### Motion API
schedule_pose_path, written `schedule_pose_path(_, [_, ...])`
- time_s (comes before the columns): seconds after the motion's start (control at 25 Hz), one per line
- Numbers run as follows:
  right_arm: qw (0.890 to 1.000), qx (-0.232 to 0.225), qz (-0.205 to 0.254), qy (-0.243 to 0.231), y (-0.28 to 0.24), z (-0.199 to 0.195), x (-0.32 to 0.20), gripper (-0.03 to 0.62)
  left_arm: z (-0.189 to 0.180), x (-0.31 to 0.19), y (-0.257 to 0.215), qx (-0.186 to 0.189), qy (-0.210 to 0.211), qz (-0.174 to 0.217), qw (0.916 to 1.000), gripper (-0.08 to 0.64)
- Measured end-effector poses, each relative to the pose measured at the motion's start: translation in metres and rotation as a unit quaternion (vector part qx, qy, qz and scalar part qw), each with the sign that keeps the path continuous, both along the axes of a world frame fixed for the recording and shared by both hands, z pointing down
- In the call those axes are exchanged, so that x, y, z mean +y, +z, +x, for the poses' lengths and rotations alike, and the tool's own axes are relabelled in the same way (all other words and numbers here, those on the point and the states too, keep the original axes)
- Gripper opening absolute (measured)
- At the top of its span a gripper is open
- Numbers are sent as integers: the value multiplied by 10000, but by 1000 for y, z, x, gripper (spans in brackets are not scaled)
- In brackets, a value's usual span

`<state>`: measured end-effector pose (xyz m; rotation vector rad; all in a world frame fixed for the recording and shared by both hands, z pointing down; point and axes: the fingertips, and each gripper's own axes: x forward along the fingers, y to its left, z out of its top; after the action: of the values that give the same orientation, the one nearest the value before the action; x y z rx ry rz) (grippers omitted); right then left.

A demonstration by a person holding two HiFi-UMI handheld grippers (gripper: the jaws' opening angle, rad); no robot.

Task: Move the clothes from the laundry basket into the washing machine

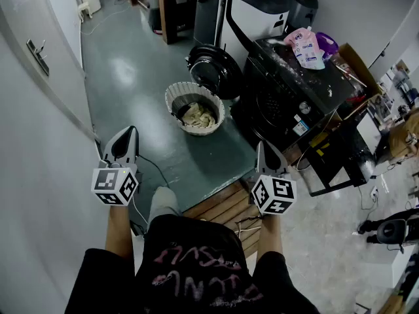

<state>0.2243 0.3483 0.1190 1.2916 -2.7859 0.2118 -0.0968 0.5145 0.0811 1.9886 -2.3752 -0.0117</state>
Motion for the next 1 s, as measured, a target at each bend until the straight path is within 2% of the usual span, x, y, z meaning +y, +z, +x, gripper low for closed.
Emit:
schedule_pose_path(0.36, [9999,-109,-61,97,-1,11,-13,3,-12,-4,1,-24,-132,-110,9998,11])
schedule_pose_path(0.64, [9993,-340,17,150,-6,0,-18,5,-16,-9,-1,-262,-83,-239,9993,11])
schedule_pose_path(0.84, [9991,-390,27,189,-9,-6,-20,5,-14,-15,-1,-298,-11,-217,9993,11])
schedule_pose_path(1.0, [9990,-425,76,104,-11,-11,-18,43,-10,-18,0,-251,79,-213,9994,23])
